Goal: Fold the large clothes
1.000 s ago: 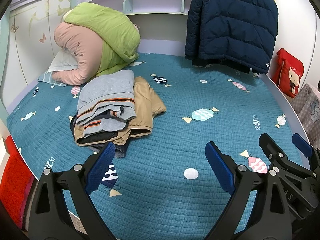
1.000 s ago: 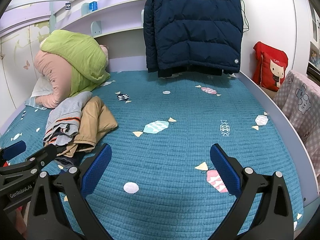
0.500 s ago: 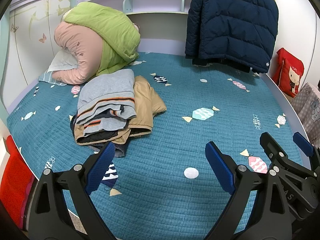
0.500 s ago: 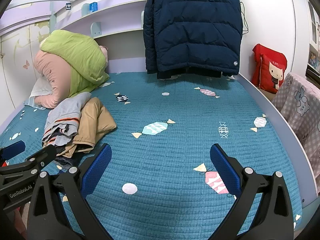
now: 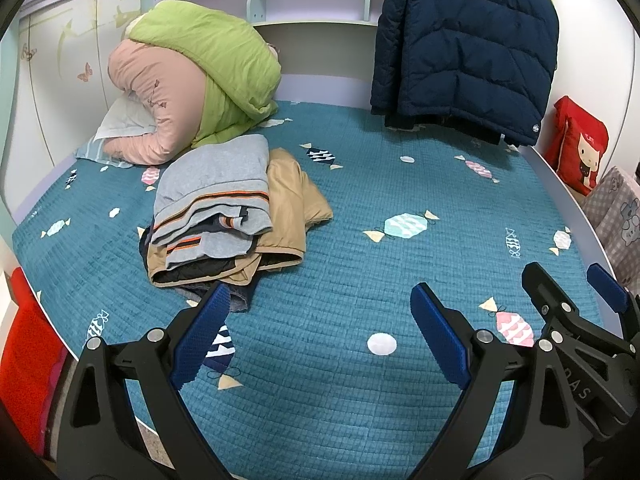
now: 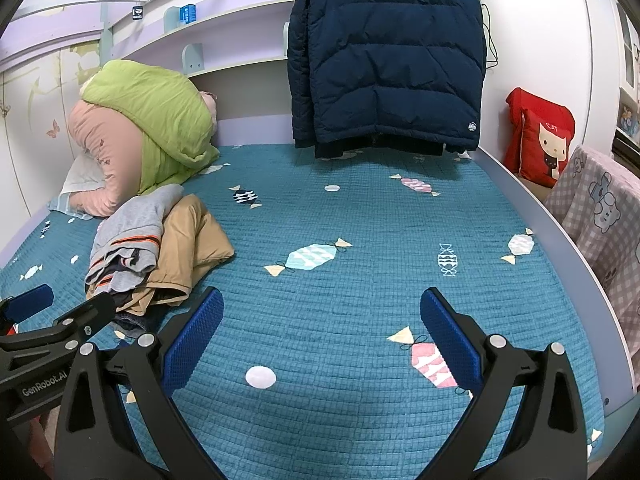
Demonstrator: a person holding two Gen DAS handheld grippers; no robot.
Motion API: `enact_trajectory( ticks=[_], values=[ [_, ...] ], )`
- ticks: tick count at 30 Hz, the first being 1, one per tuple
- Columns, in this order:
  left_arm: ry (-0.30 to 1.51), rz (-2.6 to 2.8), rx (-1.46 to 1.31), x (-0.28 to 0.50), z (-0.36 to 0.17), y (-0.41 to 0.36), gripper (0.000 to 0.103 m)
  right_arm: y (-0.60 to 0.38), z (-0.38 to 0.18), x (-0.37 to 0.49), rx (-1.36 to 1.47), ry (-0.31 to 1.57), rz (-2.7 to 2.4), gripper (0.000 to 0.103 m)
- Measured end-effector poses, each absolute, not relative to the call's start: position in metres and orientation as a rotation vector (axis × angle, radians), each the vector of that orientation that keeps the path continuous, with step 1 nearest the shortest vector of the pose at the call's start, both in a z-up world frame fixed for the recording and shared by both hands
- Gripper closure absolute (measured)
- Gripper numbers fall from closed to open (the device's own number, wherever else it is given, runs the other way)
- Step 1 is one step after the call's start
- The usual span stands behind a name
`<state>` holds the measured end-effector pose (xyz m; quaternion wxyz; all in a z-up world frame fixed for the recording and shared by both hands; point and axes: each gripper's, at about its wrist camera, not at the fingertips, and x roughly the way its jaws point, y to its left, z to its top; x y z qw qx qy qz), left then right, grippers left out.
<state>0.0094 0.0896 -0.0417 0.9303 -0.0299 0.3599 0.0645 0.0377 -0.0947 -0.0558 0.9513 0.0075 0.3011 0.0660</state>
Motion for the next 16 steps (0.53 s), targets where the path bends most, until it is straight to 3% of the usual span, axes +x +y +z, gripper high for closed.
enact_trajectory(
  ticks=[16],
  values=[
    [0.755,0.137,-0.059,0.0107,-0.0435,0.0884,0.011,-0.0934,-0.0584,0.0378,0.010,0.618,0.137,0.008]
  ],
)
